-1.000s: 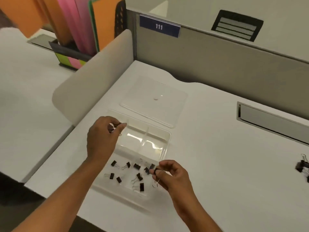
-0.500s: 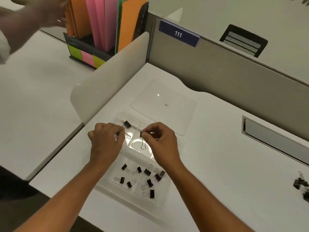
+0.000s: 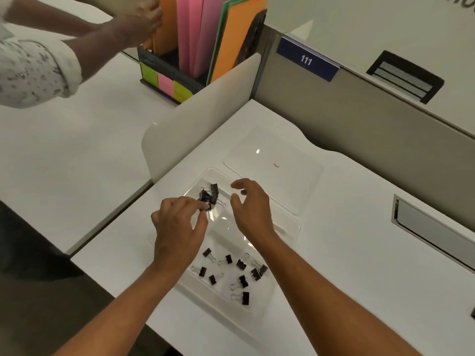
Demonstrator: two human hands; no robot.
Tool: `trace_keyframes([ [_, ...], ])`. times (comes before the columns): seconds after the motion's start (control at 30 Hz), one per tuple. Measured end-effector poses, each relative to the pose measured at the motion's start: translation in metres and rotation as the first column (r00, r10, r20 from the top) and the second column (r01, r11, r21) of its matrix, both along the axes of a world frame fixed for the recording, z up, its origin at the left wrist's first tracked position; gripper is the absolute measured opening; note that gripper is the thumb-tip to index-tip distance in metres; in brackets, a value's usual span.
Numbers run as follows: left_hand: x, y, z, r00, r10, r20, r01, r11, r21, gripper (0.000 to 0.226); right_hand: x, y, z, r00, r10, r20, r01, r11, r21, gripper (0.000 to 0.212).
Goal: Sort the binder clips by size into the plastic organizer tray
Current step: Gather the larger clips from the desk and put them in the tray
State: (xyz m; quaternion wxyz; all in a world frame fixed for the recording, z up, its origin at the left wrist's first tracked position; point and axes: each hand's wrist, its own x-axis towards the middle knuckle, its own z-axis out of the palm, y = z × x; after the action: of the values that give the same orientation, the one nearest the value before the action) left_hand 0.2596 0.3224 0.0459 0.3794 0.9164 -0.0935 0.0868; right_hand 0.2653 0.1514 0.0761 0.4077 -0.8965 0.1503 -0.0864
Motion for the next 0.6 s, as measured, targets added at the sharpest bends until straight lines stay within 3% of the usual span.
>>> trace_keyframes([
  [0.2,-0.021,-0.043,0.008,0.985,-0.118,0.125,0.119,0.993,-0.005,0.019,-0.077,-0.016,0.001,0.988,-0.136,0.077,0.131,0.989,0.068,0.026],
  [0.47,-0.091,-0.184,0.01,0.796,-0.531,0.289,0.54,0.84,0.056,0.033,-0.196,-0.124,-0.011,0.891,-0.414,0.187,0.448,0.869,-0.208,0.041],
  [0.6,-0.133,-0.251,0.009,0.686,-0.667,0.29,0.658,0.739,0.146,0.035,-0.248,-0.179,-0.016,0.872,-0.438,0.22,0.488,0.813,-0.317,0.048],
])
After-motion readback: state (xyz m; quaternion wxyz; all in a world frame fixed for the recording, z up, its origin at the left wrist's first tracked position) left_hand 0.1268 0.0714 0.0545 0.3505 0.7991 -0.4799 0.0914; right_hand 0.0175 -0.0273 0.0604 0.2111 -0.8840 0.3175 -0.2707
